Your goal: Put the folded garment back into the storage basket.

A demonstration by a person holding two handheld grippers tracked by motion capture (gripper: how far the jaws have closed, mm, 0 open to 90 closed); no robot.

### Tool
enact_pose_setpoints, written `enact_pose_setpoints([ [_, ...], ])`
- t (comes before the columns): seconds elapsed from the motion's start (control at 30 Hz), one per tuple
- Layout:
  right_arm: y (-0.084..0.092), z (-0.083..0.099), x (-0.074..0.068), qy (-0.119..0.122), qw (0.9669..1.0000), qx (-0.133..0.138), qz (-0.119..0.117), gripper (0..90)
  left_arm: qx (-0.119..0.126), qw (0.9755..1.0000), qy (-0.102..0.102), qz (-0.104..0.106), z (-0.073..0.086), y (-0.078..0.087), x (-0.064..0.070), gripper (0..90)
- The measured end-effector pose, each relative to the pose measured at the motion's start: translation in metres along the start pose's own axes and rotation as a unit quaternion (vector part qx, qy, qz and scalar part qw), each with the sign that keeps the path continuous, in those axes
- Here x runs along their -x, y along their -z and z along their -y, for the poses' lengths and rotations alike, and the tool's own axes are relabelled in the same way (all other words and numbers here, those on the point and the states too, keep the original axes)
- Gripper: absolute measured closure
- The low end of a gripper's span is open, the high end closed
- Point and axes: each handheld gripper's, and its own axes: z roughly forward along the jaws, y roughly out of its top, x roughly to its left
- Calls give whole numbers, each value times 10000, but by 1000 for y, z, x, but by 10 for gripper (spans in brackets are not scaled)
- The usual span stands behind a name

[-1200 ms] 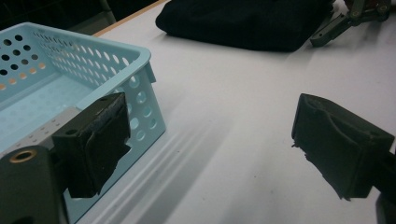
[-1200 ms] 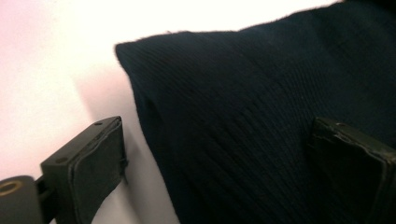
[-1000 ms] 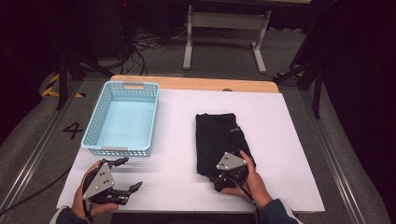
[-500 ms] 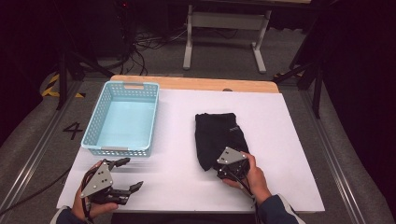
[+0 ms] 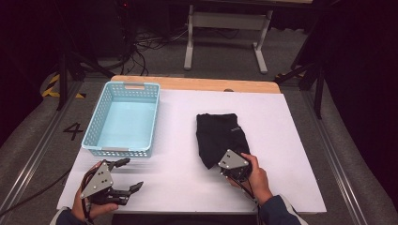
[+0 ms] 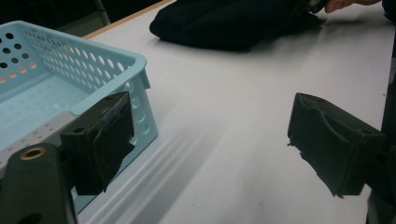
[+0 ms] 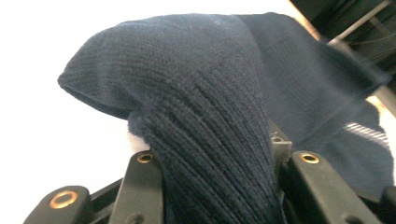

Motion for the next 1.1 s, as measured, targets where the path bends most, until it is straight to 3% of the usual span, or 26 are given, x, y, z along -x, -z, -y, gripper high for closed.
enact_pose_setpoints([
  [0.3,20,-14,23,-83,9972,484,563,642,66,9999,-26,-109,-1,4,1,156],
  [0.53,28,-26,46,-231,9927,763,903,649,64,9999,-23,-128,-1,3,1,154],
  [0.63,34,-36,59,-310,9884,994,1104,652,96,9998,-45,-144,-1,4,1,154],
  [0.87,39,-53,78,-374,9827,1236,1328,653,164,9998,10,-152,-1,5,1,155],
  [1.1,37,-72,84,-333,9779,1444,1476,653,176,9998,-22,-130,-1,6,1,154],
])
